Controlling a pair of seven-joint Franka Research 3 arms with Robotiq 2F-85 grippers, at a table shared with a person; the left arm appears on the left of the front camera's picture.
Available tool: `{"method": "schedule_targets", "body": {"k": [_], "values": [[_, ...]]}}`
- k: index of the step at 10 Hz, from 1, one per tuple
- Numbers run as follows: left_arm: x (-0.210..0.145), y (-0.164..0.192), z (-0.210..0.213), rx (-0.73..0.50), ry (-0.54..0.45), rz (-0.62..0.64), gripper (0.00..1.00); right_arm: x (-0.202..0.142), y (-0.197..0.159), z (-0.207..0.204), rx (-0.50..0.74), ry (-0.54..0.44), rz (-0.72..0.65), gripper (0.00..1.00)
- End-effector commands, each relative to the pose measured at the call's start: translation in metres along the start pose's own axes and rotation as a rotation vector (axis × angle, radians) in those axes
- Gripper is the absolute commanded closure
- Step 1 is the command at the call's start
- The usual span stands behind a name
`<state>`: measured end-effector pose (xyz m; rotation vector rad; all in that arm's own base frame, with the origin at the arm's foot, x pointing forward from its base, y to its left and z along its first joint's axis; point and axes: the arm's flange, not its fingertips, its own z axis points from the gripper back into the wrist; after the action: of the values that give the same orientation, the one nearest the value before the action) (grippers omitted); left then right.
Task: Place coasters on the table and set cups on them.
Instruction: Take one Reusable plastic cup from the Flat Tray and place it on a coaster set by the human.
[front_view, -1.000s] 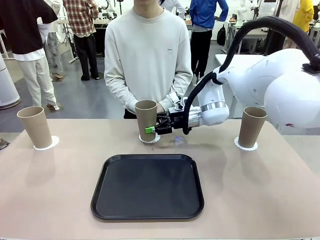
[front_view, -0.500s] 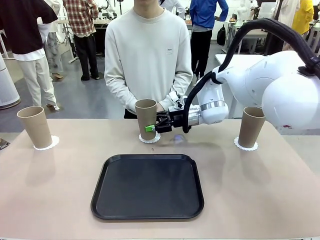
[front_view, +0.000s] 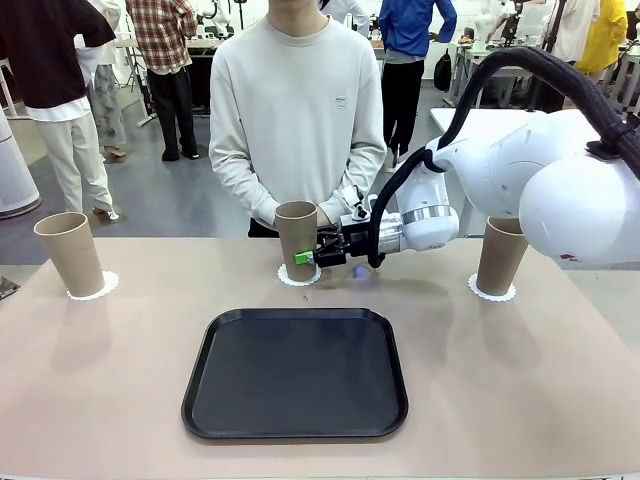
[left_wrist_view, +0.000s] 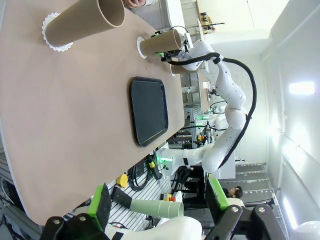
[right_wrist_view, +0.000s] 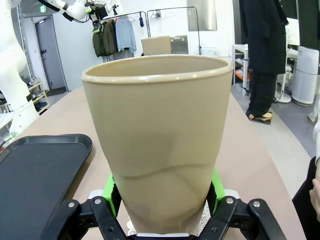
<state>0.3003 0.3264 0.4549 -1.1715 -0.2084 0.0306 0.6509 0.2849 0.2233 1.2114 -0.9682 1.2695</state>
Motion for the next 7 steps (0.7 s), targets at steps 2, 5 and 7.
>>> {"method": "schedule_targets", "body": {"k": [2, 5, 7], "values": [[-0.0007, -0.0032, 0.0015, -0.002, -0.004, 0.014, 0.00, 0.0015, -0.0126, -0.0045, 0.023, 0.002, -0.017, 0.00], [-0.0007, -0.0032, 0.0015, -0.002, -0.004, 0.014, 0.00, 0.0015, -0.0094, -0.0045, 0.063, 0.030, -0.021, 0.00], [-0.0007, -0.0032, 0.0015, -0.002, -0.004, 0.014, 0.00, 0.0019, -0.0073, -0.0033, 0.079, 0.068, -0.021, 0.00]]}}
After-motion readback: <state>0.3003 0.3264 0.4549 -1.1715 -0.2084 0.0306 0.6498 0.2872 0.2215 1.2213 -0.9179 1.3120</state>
